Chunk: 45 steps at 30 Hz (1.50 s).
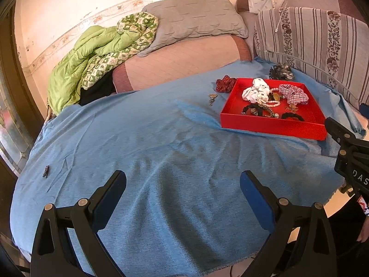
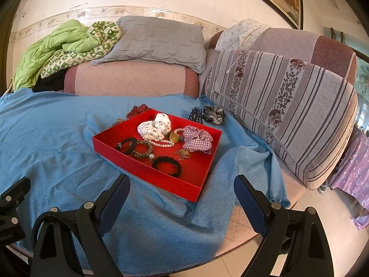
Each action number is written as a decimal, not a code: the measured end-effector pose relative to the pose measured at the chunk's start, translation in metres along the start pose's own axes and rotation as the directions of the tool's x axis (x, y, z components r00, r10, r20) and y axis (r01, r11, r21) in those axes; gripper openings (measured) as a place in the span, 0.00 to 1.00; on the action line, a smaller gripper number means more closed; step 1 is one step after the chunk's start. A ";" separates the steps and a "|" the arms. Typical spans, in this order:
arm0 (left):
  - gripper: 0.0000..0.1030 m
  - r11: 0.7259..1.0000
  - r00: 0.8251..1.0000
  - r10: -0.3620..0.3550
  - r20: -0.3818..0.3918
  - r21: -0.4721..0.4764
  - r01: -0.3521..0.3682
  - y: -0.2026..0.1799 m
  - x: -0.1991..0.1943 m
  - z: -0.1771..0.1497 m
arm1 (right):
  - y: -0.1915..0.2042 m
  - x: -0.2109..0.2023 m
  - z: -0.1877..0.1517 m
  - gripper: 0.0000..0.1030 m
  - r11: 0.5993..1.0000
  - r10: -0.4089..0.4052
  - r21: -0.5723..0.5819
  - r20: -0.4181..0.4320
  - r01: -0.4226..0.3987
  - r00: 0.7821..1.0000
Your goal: Organize jewelry
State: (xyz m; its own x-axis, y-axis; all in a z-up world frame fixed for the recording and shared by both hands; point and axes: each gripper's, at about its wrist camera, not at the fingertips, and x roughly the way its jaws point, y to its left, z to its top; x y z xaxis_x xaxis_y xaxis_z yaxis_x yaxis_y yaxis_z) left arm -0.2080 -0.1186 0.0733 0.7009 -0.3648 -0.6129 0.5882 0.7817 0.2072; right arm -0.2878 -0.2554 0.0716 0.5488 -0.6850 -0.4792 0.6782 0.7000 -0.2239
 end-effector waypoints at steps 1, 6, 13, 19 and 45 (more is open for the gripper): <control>0.96 1.000 1.000 0.001 0.001 0.000 -0.001 0.000 0.000 0.000 | -0.001 0.001 0.000 0.91 1.000 0.001 0.000 0.000 -0.001 1.000; 0.96 1.000 1.000 0.007 0.005 0.003 -0.007 0.001 -0.001 0.000 | 0.000 0.001 0.000 0.91 1.000 0.001 -0.002 -0.002 -0.001 1.000; 0.96 1.000 1.000 0.012 0.006 0.003 -0.012 0.001 -0.002 0.000 | -0.001 0.002 0.000 0.91 1.000 0.003 0.001 -0.001 -0.003 1.000; 0.96 1.000 1.000 0.013 0.007 0.003 -0.013 0.000 -0.002 0.001 | -0.001 0.003 0.000 0.91 1.000 0.002 0.000 -0.002 -0.002 1.000; 0.96 1.000 1.000 0.005 -0.009 -0.005 -0.005 0.005 -0.003 0.000 | -0.003 0.004 -0.001 0.91 1.000 0.003 -0.002 -0.007 -0.003 1.000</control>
State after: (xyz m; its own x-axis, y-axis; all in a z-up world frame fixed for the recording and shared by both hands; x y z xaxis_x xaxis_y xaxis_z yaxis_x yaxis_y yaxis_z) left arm -0.2073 -0.1138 0.0757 0.7002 -0.3559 -0.6189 0.5822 0.7864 0.2064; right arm -0.2880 -0.2601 0.0692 0.5478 -0.6813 -0.4856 0.6755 0.7026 -0.2236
